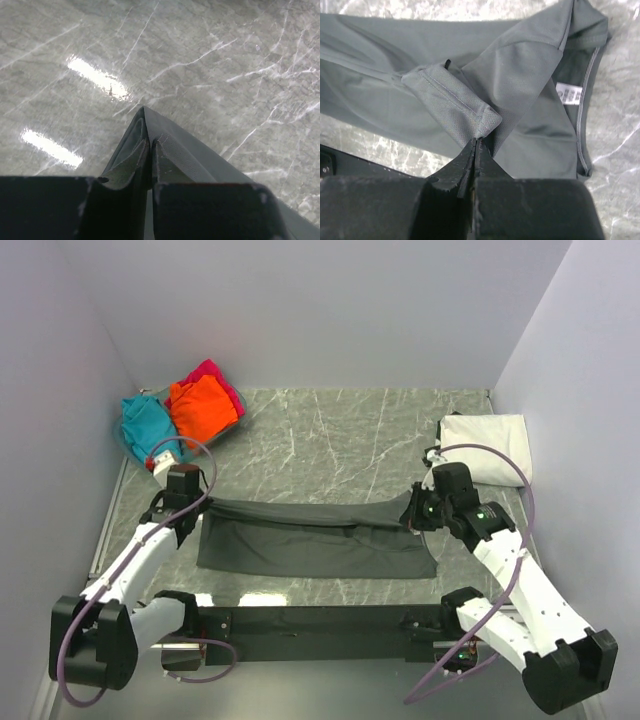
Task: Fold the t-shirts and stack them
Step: Fold the tshirt
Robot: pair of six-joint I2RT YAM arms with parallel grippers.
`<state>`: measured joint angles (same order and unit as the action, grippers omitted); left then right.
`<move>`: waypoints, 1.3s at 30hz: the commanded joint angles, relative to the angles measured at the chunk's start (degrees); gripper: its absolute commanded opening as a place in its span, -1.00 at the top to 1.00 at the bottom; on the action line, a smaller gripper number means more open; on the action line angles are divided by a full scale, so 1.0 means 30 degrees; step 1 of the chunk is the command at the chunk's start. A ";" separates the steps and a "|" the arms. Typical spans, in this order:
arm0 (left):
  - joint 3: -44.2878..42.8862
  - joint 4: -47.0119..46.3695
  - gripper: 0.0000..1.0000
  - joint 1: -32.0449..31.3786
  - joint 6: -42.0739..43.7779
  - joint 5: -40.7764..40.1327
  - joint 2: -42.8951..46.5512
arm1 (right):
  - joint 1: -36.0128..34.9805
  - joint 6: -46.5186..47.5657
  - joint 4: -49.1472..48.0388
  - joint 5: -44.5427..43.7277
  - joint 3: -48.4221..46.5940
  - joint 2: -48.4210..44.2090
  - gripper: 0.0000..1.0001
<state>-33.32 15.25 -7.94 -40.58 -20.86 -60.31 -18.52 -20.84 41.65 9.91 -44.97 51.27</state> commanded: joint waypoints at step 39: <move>-0.3978 -0.4610 -0.08 -0.8100 -0.2441 0.3231 -0.8160 | -0.1911 -0.0729 -0.7933 0.2204 0.2303 0.6289 0.12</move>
<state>-42.02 6.37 -30.28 -46.87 -13.37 -82.13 -23.88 -23.53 23.27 15.33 -39.24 69.34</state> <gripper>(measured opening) 0.539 0.438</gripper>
